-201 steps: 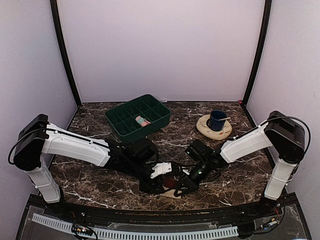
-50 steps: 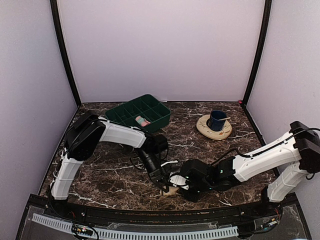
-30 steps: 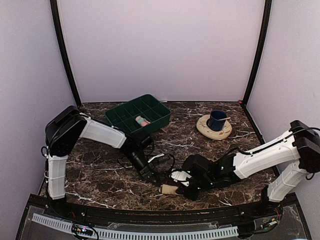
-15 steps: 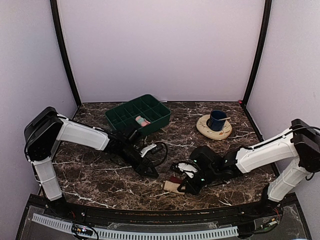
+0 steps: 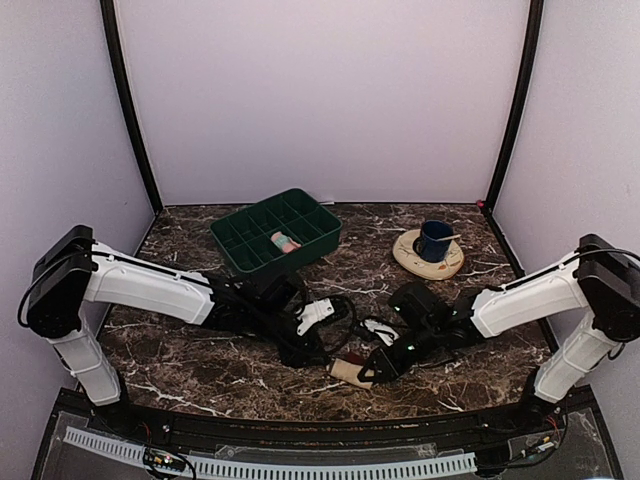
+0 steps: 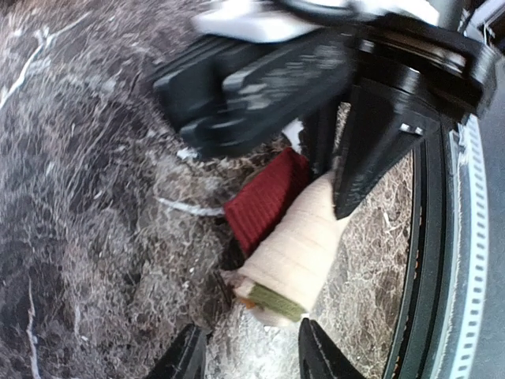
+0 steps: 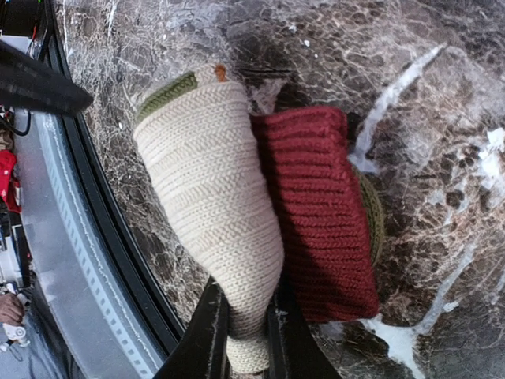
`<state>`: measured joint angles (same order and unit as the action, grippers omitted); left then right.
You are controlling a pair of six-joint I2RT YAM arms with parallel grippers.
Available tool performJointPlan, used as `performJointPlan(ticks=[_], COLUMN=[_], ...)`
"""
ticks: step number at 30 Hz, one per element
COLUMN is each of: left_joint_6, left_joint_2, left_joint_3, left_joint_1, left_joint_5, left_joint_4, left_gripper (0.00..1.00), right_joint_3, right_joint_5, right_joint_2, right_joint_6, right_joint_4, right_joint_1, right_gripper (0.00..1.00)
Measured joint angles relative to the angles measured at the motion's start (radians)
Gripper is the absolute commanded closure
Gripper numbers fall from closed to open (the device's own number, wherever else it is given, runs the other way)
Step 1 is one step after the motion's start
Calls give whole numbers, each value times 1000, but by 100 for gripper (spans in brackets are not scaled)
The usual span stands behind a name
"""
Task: Roll the socks
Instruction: Roll the sock at the center of the board.
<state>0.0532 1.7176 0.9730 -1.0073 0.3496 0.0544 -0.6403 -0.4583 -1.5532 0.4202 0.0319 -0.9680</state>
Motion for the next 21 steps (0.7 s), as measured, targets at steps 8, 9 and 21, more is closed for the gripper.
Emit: performJointPlan(ticks=[8, 9, 21], left_joint_6=[125, 138, 278], left_joint_2=[-7, -6, 36], left_joint_3=[1, 1, 5], left_joint_1=[-85, -96, -212], left_joint_5=[-148, -161, -336], left_joint_4=[2, 4, -40], left_gripper=[52, 52, 51], right_joint_3=[14, 14, 21], right_joint_5=[-74, -84, -179], right_joint_2=[-20, -26, -70], right_joint_6=[38, 43, 76], right_joint_4=[-33, -38, -89], right_joint_1=[35, 37, 60], right_gripper=[100, 100, 100])
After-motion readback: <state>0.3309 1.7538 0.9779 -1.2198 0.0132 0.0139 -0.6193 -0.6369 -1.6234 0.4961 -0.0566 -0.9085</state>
